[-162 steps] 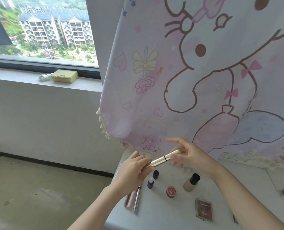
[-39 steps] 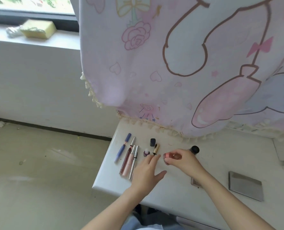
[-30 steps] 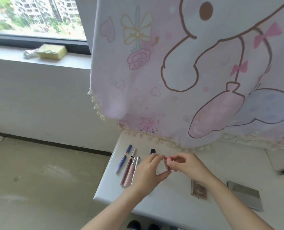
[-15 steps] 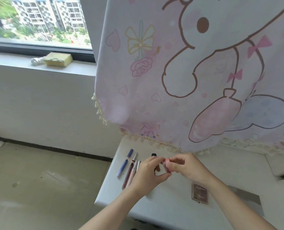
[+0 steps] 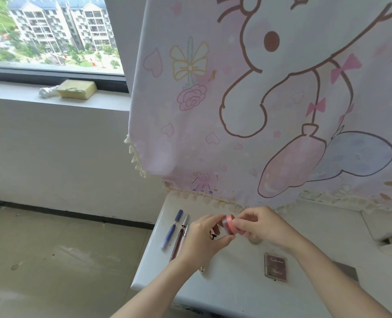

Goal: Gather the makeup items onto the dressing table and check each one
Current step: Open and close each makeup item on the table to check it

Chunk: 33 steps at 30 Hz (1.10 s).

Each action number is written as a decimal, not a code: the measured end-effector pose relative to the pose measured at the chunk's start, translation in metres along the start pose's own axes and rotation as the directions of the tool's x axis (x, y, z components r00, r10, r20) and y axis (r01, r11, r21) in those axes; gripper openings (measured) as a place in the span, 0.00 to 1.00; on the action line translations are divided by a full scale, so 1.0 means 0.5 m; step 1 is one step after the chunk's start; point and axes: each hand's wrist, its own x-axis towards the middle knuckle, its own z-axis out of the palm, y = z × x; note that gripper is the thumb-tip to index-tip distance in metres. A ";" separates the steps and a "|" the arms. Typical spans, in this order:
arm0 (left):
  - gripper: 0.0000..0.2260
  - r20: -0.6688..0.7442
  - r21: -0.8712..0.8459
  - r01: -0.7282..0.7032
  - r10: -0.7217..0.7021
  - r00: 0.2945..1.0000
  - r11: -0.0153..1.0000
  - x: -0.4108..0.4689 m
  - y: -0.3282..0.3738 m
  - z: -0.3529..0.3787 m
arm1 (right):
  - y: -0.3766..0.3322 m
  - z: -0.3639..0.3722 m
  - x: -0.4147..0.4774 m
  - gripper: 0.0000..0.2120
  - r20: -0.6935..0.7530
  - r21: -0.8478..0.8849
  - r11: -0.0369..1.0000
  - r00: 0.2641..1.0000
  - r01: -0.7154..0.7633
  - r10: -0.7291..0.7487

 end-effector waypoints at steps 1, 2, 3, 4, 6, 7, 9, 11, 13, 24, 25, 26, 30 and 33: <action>0.19 0.002 -0.003 -0.003 0.003 1.000 1.000 0.000 0.000 -0.001 | -0.003 0.001 -0.001 0.04 0.015 0.012 1.000 1.000 0.008 -0.008; 0.19 0.003 -0.010 -0.004 0.005 1.000 1.000 -0.001 -0.001 -0.003 | -0.006 0.000 -0.001 0.04 0.034 0.023 0.999 0.999 0.024 -0.025; 0.20 0.000 -0.015 -0.005 0.005 1.000 1.000 -0.002 -0.001 -0.004 | -0.007 -0.001 -0.001 0.07 0.050 0.027 0.999 0.998 0.035 -0.037; 0.20 -0.003 -0.015 -0.006 0.006 1.000 1.000 -0.003 0.000 -0.006 | -0.009 -0.002 -0.001 0.10 0.065 0.023 0.999 0.997 0.035 -0.036; 0.20 -0.006 -0.006 -0.013 0.013 1.000 1.000 -0.005 0.003 -0.008 | -0.014 0.002 -0.004 0.13 0.076 -0.007 1.000 0.997 0.018 -0.017; 0.21 -0.005 -0.006 -0.023 0.022 1.000 1.000 -0.006 0.004 -0.009 | -0.016 0.005 -0.004 0.13 0.063 -0.023 1.000 0.998 0.006 -0.005; 0.21 0.004 -0.005 -0.030 0.030 1.000 1.000 -0.010 0.004 -0.008 | -0.024 0.011 -0.006 0.06 0.012 -0.066 0.998 1.000 0.023 -0.022; 0.17 0.014 0.002 -0.030 0.030 0.999 1.000 -0.015 0.005 -0.010 | -0.029 0.015 -0.009 0.03 0.004 -0.108 0.993 0.999 0.051 -0.051; 0.18 0.006 -0.013 -0.035 0.035 0.999 0.999 -0.022 0.004 -0.014 | -0.037 0.016 -0.015 0.04 0.051 -0.111 0.992 0.997 0.064 -0.059; 0.16 0.009 0.022 -0.057 0.057 0.998 0.998 -0.050 -0.002 -0.028 | -0.036 0.029 -0.032 0.08 0.089 -0.151 0.987 0.995 0.057 -0.044; 0.16 0.001 0.014 -0.052 0.052 0.999 0.999 -0.053 -0.002 -0.028 | -0.037 0.029 -0.034 0.11 0.097 -0.156 0.986 0.994 0.061 -0.046; 0.16 -0.003 0.010 -0.049 0.049 0.999 0.999 -0.056 -0.001 -0.029 | -0.036 0.030 -0.036 0.13 0.095 -0.158 0.986 0.994 0.060 -0.045; 0.17 0.005 0.024 -0.052 0.052 0.999 0.998 -0.063 0.001 -0.031 | -0.035 0.041 -0.037 0.08 0.033 -0.179 0.983 0.999 0.044 -0.039; 0.15 0.031 0.043 -0.051 0.049 0.998 0.998 -0.069 -0.002 -0.032 | -0.036 0.050 -0.038 0.05 0.028 -0.221 0.974 0.999 0.047 -0.042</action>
